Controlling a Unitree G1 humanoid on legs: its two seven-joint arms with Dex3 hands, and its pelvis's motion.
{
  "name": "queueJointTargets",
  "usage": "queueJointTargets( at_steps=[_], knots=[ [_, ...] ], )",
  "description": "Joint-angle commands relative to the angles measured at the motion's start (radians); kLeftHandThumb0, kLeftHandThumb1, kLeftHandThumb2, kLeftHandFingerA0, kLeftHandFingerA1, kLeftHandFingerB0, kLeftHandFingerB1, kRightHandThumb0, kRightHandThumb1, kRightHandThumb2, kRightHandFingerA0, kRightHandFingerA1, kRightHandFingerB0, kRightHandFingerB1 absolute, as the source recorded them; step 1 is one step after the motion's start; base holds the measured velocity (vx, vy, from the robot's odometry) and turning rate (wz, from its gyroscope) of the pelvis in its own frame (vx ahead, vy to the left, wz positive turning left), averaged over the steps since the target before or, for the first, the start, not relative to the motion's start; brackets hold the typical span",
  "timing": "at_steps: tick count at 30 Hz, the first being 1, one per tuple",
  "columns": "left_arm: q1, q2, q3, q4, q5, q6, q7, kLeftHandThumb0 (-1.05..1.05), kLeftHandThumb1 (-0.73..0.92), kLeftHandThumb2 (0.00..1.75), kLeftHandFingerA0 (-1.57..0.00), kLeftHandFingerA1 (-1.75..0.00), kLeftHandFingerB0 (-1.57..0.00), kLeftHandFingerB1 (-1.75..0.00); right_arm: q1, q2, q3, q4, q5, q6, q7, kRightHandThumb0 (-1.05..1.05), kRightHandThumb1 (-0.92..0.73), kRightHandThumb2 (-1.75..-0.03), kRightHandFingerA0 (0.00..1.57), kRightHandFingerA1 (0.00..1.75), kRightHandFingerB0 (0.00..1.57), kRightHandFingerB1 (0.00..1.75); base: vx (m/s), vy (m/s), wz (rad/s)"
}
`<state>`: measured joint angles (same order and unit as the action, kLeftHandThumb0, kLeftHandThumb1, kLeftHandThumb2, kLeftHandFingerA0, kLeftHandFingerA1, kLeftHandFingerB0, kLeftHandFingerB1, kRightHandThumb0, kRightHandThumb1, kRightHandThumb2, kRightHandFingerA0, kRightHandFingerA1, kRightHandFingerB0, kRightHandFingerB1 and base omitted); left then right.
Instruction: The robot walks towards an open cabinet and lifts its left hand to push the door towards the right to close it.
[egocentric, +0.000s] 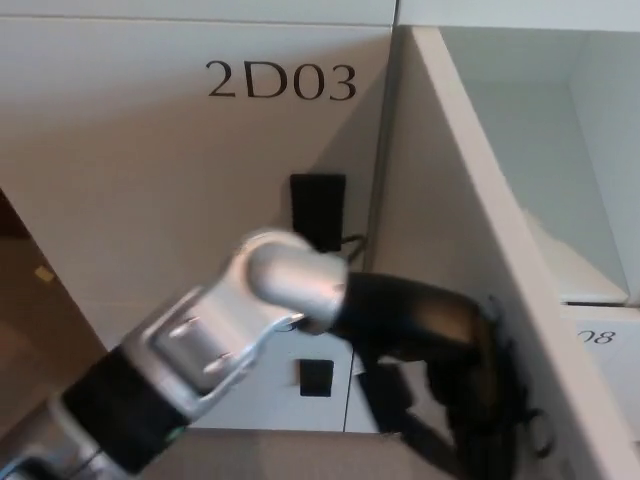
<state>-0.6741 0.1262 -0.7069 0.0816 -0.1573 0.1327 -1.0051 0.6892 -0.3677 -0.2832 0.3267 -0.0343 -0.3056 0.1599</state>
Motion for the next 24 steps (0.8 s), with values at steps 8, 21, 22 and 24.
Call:
queueJointTargets(
  at_steps=[8,21,22,24],
  knots=[
    [-0.695,-0.351,0.167,0.950,0.163,0.025,0.517,-0.58,0.51,0.84,-0.38,-0.52,-0.29,-0.46,0.108,-0.005,-0.071,-0.111,0.084,-0.104,0.046,-0.41,-0.67,-0.62,0.69,0.48,0.59,0.44,-0.01,0.004,0.01],
    [-0.752,-0.232,0.175,1.023,0.186,0.010,0.572,-0.65,0.52,0.78,-0.09,-0.39,-0.17,-0.39,0.127,0.005,-0.072,-0.154,0.088,-0.113,0.054,-0.41,-0.69,-0.63,0.70,0.47,0.59,0.43,0.03,-0.011,0.02],
    [-0.765,-0.187,0.186,1.043,0.188,-0.002,0.592,-0.61,0.63,0.60,-0.21,-0.31,-0.19,-0.28,0.138,0.002,-0.077,-0.171,0.074,-0.097,0.043,-0.40,-0.71,-0.61,0.72,0.47,0.59,0.42,0.00,0.000,0.00],
    [-0.785,-0.092,0.217,1.081,0.184,-0.009,0.636,-0.33,0.48,1.01,0.00,-0.49,0.00,-0.47,0.146,-0.010,-0.090,-0.178,0.054,-0.083,0.029,-0.41,-0.69,-0.61,0.72,0.47,0.61,0.42,0.00,0.000,0.00]
  ],
)
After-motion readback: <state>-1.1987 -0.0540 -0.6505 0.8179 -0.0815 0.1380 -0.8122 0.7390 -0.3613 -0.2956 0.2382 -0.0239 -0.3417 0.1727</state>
